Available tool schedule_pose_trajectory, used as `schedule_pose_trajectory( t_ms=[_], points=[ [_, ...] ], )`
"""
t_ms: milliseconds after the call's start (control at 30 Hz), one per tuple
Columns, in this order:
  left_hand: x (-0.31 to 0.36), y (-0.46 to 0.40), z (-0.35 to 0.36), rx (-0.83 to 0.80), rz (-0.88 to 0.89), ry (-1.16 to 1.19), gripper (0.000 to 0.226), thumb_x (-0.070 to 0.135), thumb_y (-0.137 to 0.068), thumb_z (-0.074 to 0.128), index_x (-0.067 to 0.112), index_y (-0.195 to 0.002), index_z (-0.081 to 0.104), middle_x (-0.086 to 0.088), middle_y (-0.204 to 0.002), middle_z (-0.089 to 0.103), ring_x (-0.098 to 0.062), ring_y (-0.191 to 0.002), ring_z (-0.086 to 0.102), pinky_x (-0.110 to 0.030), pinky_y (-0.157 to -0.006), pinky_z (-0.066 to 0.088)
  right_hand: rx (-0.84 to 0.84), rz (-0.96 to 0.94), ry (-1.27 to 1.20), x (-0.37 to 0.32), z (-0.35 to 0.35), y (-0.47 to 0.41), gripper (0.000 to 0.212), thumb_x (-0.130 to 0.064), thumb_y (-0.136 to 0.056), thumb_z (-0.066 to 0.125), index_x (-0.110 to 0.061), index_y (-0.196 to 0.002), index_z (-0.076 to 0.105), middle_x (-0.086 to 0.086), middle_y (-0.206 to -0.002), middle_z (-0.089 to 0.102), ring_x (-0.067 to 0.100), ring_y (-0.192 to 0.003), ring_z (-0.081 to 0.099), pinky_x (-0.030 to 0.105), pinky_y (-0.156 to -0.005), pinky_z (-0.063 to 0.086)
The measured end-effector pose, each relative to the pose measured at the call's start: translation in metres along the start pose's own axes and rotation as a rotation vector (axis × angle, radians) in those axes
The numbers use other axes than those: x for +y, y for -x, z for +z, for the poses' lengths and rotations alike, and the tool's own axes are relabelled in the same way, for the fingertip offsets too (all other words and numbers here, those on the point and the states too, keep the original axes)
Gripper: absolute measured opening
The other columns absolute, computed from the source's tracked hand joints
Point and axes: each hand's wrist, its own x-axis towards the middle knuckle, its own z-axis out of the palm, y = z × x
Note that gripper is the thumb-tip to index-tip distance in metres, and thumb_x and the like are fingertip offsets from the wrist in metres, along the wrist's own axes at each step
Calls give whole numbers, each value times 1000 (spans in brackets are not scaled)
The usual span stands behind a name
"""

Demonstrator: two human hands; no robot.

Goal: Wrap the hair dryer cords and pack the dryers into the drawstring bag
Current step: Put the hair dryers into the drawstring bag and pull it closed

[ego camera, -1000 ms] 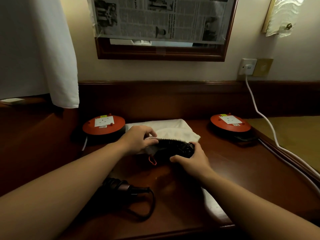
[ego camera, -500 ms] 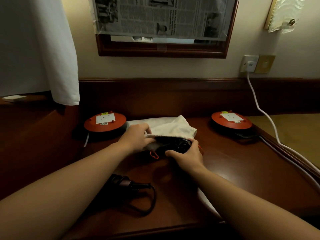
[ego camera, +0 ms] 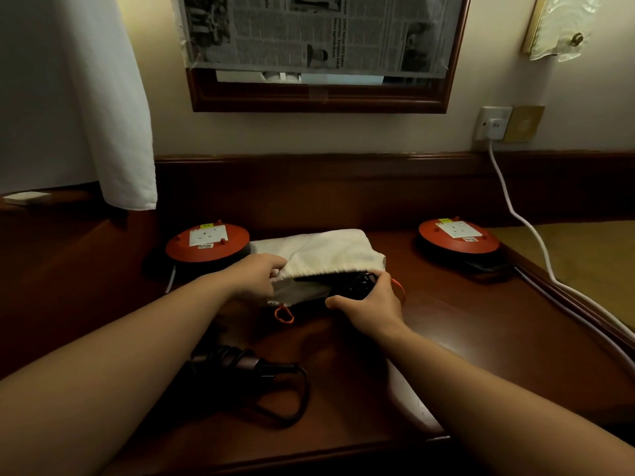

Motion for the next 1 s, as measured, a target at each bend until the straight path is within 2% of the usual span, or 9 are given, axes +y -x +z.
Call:
schedule_pose_trajectory(
  t_ms=[200, 367, 500, 600, 733, 800, 867, 933, 1000],
  points=[
    [-12, -5, -3, 146, -305, 125, 22, 17, -96, 53, 6, -116, 53, -8, -93, 61, -21, -72, 57, -32, -58, 44, -53, -78, 41, -3, 4, 8, 101, -43, -63, 96, -28, -142, 35, -11, -131, 43, 19, -128, 47, 41, -103, 52],
    [0, -2, 5, 47, -119, 180, 20, 20, -102, 55, 15, -85, 47, 0, -75, 51, -13, -61, 48, -27, -52, 34, -93, -91, 60, -2, 18, 10, 97, -45, -61, 96, -30, -137, 37, 0, -133, 54, 22, -125, 53, 36, -96, 53],
    [-4, 7, 8, -81, 81, 153, 24, 27, -90, 74, 14, -93, 55, -3, -89, 61, -24, -80, 60, -27, -65, 43, -8, 9, 7, -6, 25, 10, 106, -47, -62, 95, -24, -141, 29, 7, -136, 55, 29, -124, 57, 44, -100, 54],
    [-8, 10, 6, -126, 57, 214, 28, 21, -80, 81, 24, -96, 59, -1, -95, 62, -18, -84, 60, -27, -66, 44, 89, 26, -21, -6, 27, 11, 111, -52, -57, 98, -16, -136, 29, 9, -135, 54, 31, -126, 56, 42, -98, 54],
    [-7, 14, 6, -58, -86, 217, 42, 9, -78, 75, 22, -109, 51, -4, -90, 58, -15, -70, 55, -27, -56, 42, -28, -59, 67, -2, 20, 10, 114, -55, -55, 98, -15, -140, 33, 5, -140, 49, 25, -132, 50, 42, -108, 49],
    [-6, 14, 7, -2, -219, 196, 49, 11, -80, 73, 14, -120, 44, -7, -90, 60, -16, -70, 56, -27, -53, 42, -93, -86, 112, -1, 9, 8, 102, -56, -68, 92, -18, -143, 34, -1, -135, 50, 19, -124, 52, 40, -105, 51],
    [-4, 17, 6, 12, -375, 120, 67, 26, -82, 76, 7, -133, 38, -11, -104, 62, -19, -79, 62, -27, -54, 46, -99, -103, 134, 3, -4, 4, 68, -52, -88, 73, -23, -138, 39, -4, -124, 56, 18, -112, 58, 40, -93, 55],
    [-1, 17, 6, -46, -452, 55, 79, 48, -82, 77, 1, -136, 44, -12, -111, 64, -24, -86, 68, -28, -59, 53, 40, -152, 145, 9, -16, -5, 33, -37, -97, 60, -22, -122, 46, 1, -108, 63, 24, -99, 65, 40, -75, 54],
    [4, 19, 8, -154, -455, 43, 80, 64, -84, 69, 0, -129, 55, -11, -106, 66, -22, -82, 69, -27, -63, 55, 218, -176, 205, 12, -31, -20, 19, -22, -96, 59, -18, -112, 49, 4, -100, 60, 27, -92, 62, 32, -63, 43]
  ],
)
